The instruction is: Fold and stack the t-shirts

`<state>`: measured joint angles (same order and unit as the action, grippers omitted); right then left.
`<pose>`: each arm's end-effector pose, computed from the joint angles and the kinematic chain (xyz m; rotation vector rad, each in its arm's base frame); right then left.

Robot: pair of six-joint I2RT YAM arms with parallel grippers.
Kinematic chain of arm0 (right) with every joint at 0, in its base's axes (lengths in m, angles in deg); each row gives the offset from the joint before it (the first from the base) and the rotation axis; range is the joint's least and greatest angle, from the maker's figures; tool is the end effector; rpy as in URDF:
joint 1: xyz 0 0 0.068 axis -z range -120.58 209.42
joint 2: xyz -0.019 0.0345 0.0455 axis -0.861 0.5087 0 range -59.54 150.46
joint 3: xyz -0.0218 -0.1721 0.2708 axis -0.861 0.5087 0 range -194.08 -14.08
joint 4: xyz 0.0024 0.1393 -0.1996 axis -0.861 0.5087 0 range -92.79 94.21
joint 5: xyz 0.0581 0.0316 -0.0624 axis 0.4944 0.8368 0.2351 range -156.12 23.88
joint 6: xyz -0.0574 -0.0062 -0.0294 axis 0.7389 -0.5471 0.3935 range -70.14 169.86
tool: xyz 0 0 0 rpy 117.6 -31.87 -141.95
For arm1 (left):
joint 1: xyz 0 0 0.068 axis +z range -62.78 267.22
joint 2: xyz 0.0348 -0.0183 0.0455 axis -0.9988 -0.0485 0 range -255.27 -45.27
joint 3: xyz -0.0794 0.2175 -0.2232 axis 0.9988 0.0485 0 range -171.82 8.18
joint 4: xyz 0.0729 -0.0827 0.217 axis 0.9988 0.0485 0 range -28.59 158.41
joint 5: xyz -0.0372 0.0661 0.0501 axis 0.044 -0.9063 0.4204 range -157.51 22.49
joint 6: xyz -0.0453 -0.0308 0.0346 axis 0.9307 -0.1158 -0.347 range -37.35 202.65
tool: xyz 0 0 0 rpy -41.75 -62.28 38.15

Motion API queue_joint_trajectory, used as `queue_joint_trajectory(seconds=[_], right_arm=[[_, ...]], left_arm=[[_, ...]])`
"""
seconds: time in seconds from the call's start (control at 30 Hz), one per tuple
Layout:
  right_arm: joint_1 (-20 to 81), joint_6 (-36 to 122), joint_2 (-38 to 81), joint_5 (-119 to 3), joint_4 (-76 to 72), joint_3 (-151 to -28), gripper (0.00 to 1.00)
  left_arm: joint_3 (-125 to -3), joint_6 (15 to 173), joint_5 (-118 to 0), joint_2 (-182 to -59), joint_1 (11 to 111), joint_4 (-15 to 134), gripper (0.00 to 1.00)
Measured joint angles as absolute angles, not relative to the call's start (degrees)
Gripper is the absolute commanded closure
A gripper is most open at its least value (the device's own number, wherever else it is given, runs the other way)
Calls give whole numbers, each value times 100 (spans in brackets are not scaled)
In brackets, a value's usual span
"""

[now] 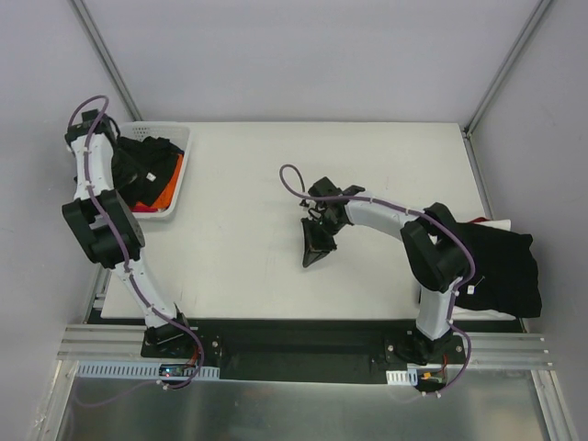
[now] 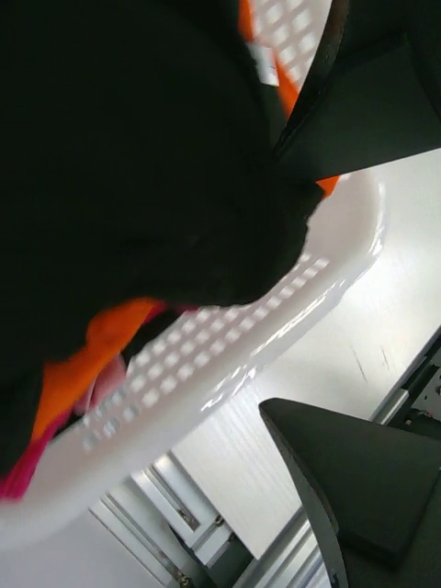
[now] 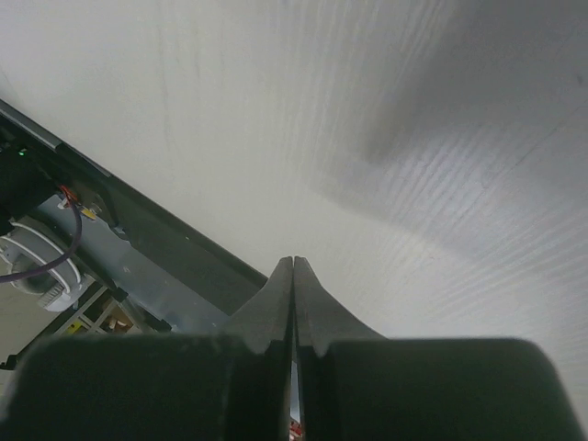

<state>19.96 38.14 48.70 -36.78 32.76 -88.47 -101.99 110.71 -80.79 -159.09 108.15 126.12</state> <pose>0.2782 0.2611 0.2254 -0.8295 2.7837 0.9129 0.3893 0.1613 0.3319 -1.1902 2.4657 0.2853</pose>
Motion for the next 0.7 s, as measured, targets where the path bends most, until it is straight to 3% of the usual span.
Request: queue_joint_trajectory(seconds=[0.13,0.2,0.23,0.27,0.3,0.4,0.7], right_arm=[[1740,3584,4862,-3680,3014,-8626,99],[1561,3466,4862,-3676,2785,-8613,99],[1474,3396,4862,-3671,2638,-8613,99],[1382,3335,4864,-3669,2494,-8613,99],[1321,3287,4868,-3660,2389,-8613,99],[1142,3184,4945,-3608,2070,-8617,99],[1139,3254,5371,-3418,1972,-8770,99]], left_arm=[[-9617,11053,-8000,-15710,11383,12359,1],[-9469,11038,-8024,-15574,11486,12326,15],[-9436,11005,-8029,-15493,11477,12302,25],[-9434,11018,-8024,-15471,11455,12295,42],[-9429,11003,-8022,-15432,11431,12265,72],[-9427,10950,-8024,-15371,11374,12179,92],[-9536,10907,-8234,-15152,11276,12306,91]])
